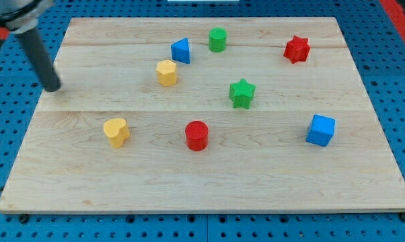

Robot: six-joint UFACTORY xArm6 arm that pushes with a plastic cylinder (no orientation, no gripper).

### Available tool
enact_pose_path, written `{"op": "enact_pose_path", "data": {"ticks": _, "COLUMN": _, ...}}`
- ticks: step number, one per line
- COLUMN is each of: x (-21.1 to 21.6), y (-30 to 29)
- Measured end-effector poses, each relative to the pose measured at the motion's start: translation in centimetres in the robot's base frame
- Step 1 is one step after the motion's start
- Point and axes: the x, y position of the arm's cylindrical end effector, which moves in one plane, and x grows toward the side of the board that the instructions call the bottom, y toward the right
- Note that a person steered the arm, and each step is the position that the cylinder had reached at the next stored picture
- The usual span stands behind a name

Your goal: Move blue cube diagonally towards green star

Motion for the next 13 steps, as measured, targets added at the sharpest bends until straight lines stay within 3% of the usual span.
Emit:
{"op": "enact_pose_path", "data": {"ticks": 1, "x": 1.8, "y": -1.1}}
{"op": "enact_pose_path", "data": {"ticks": 2, "x": 9.9, "y": -1.2}}
{"op": "enact_pose_path", "data": {"ticks": 3, "x": 15.2, "y": -0.4}}
{"op": "enact_pose_path", "data": {"ticks": 4, "x": 21.6, "y": 7.1}}
{"op": "enact_pose_path", "data": {"ticks": 5, "x": 21.6, "y": 14.9}}
{"op": "enact_pose_path", "data": {"ticks": 7, "x": 21.0, "y": 39.1}}
{"op": "enact_pose_path", "data": {"ticks": 9, "x": 17.8, "y": 53.0}}
{"op": "enact_pose_path", "data": {"ticks": 11, "x": 12.3, "y": 54.0}}
{"op": "enact_pose_path", "data": {"ticks": 13, "x": 10.2, "y": 52.2}}
